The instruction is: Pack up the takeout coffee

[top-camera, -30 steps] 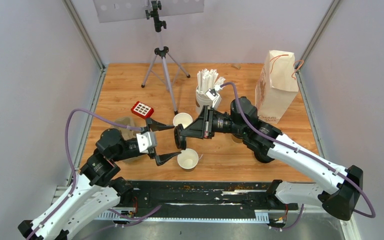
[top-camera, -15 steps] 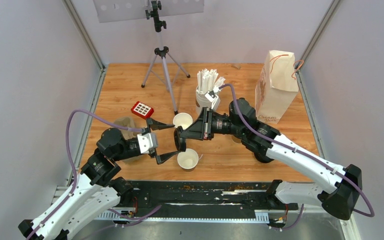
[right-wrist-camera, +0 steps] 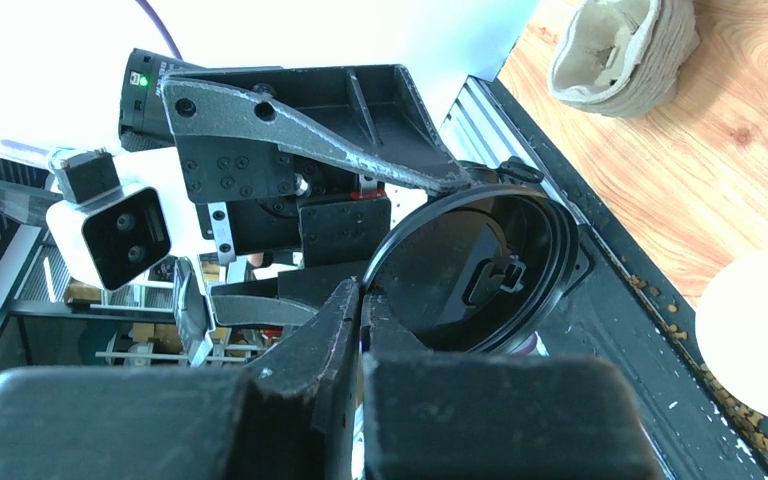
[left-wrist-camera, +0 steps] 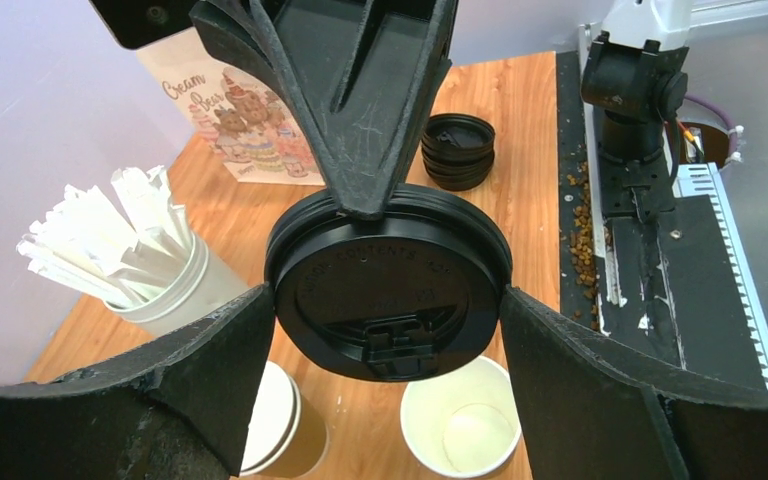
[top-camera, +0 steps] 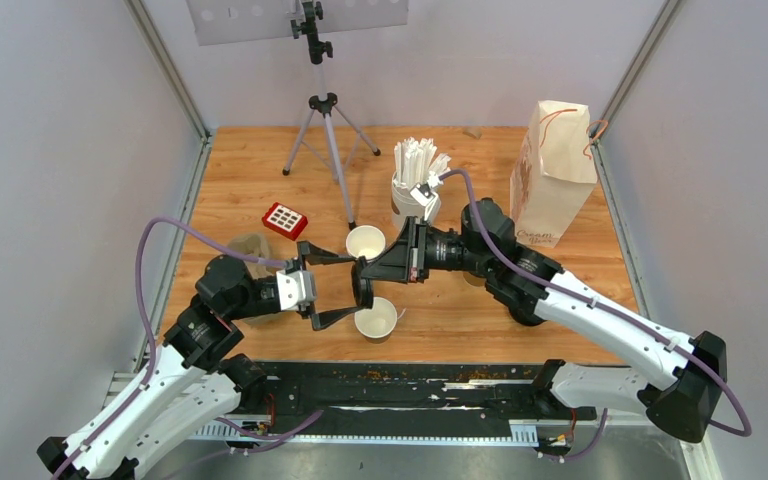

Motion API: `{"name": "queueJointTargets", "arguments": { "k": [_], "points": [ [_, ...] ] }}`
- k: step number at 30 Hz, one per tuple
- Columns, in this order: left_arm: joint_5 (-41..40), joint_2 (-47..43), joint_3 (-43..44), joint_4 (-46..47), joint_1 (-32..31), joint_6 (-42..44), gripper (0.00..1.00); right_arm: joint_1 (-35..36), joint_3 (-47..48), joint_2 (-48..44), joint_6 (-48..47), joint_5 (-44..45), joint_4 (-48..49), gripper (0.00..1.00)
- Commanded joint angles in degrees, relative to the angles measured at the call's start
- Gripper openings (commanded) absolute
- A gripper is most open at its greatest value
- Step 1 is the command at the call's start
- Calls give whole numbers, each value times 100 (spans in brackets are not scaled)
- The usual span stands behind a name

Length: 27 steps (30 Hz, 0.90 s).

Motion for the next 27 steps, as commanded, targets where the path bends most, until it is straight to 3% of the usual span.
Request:
{"name": "queueJointTargets", "arguments": {
  "k": [1, 14, 16, 18, 19, 27],
  "points": [
    [240, 7, 16, 83, -20, 72, 88, 35, -202, -293, 49, -22, 343, 0],
    [193, -72, -73, 162, -16, -242, 76, 26, -408, -384, 158, -48, 657, 0],
    [241, -101, -98, 185, -17, -272, 82, 26, -430, -384, 204, -48, 725, 0],
    [179, -170, -177, 264, -15, -295, 97, 26, -432, -390, 240, -48, 744, 0],
    [78, -205, -226, 297, -15, -301, 99, 26, -428, -389, 258, -54, 750, 0],
    [-253, -200, -258, 277, -16, -98, 100, 29, -484, -374, 419, -180, 900, 0]
  ]
}}
